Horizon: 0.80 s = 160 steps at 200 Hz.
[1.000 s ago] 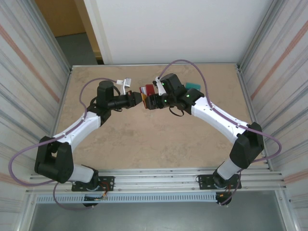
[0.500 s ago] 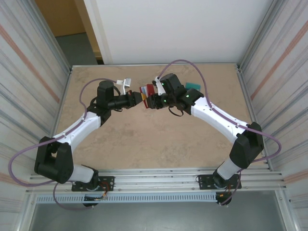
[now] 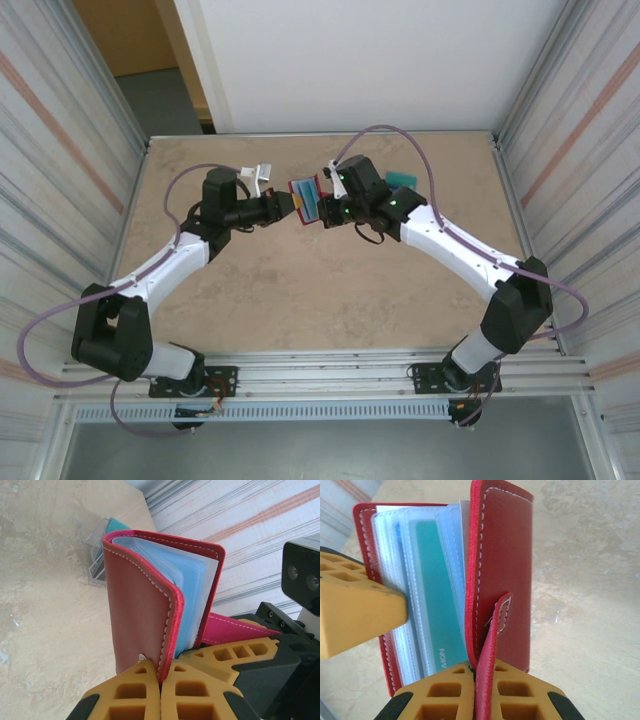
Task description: Take the credit cards out of the card holder
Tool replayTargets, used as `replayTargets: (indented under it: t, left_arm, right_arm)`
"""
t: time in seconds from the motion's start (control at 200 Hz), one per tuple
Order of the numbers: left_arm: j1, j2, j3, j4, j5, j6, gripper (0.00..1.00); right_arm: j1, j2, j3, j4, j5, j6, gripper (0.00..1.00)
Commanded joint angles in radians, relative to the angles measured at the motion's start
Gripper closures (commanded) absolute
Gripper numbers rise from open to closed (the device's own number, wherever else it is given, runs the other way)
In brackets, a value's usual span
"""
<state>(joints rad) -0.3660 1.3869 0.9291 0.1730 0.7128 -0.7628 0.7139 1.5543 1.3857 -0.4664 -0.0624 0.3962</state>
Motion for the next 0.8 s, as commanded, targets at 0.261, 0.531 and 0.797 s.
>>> replayTargets:
  t: [0.261,0.531,0.797]
  left_arm:
    - [0.001,-0.044,0.018,0.038,0.081,0.041,0.95]
    - [-0.010,0.009,0.012,0.105,0.099,-0.001,0.95]
    - [-0.010,0.035,-0.015,0.074,0.071,0.021,0.72]
  right_arm:
    - [-0.068,-0.104,-0.080,0.092,-0.099,0.067,1.00]
    - [-0.089,-0.103,-0.076,0.098,-0.156,0.106,1.00]
    - [-0.116,-0.115,-0.124,0.100,-0.188,0.163,1.00]
